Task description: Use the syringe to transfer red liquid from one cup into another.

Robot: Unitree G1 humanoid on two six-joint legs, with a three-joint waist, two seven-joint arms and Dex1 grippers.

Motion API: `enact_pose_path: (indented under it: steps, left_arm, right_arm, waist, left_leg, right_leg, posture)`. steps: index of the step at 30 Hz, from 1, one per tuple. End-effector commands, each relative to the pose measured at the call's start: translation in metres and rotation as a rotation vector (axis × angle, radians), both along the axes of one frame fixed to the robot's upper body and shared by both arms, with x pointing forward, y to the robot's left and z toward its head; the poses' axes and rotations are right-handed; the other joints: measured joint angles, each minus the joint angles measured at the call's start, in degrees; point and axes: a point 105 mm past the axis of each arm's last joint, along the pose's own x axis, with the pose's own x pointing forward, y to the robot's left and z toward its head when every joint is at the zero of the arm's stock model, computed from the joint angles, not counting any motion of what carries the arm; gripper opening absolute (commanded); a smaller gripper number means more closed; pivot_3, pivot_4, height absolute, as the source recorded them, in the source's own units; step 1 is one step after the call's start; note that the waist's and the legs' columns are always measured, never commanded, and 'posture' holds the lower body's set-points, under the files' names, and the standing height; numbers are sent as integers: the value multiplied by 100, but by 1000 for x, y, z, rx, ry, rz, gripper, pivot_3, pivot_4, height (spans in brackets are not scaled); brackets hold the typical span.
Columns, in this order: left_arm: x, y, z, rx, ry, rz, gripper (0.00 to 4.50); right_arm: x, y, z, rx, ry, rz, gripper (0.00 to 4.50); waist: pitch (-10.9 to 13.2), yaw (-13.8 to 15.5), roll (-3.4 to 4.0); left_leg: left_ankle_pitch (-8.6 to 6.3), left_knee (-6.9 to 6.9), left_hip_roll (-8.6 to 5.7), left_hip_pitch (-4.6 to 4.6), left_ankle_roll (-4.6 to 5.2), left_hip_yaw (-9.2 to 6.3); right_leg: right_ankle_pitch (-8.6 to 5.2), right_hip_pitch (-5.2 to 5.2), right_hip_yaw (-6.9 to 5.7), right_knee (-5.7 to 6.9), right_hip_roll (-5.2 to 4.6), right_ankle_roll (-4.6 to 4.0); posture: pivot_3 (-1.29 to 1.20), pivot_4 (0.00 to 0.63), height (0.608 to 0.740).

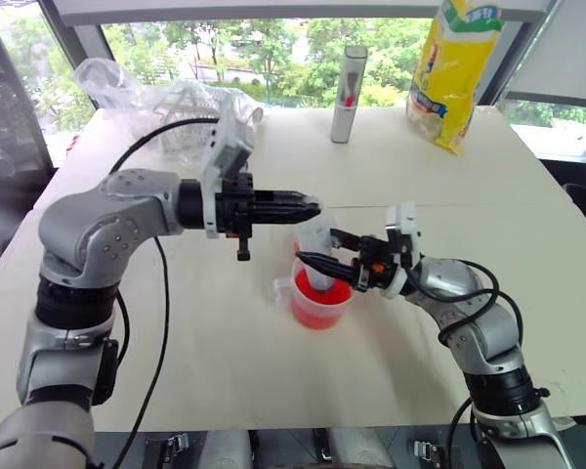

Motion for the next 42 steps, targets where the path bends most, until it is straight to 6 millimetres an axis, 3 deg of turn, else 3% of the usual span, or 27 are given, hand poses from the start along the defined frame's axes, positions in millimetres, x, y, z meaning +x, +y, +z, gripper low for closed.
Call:
enact_pose_path:
  steps: [1, 18, 42]
  left_arm:
    - [1, 2, 24, -34, -80, 13, 27]
    - [9, 13, 45, -50, -153, 64, 27]
    - [13, 18, 49, -50, -175, 83, 27]
  right_arm:
    - [-6, 2, 1, 1, -7, 35, 1397]
    - [-11, 2, -21, -58, 98, 104, 1397]
    - [-11, 2, -25, -65, 102, 107, 1397]
  waist:
    - [0, 2, 0]
    - [0, 0, 0]
    - [0, -1, 0]
  left_leg:
    - [0, 0, 0, 0, 0, -1]
    - [0, 1, 0, 2, 0, 0]
    - [0, 2, -1, 2, 0, 0]
  right_leg:
    - [0, 0, 0, 0, 0, 0]
    - [0, 0, 0, 4, 0, 0]
    - [0, 0, -1, 5, 0, 0]
  posture:
    - [0, 150, 740]
    - [0, 150, 740]
    - [0, 150, 740]
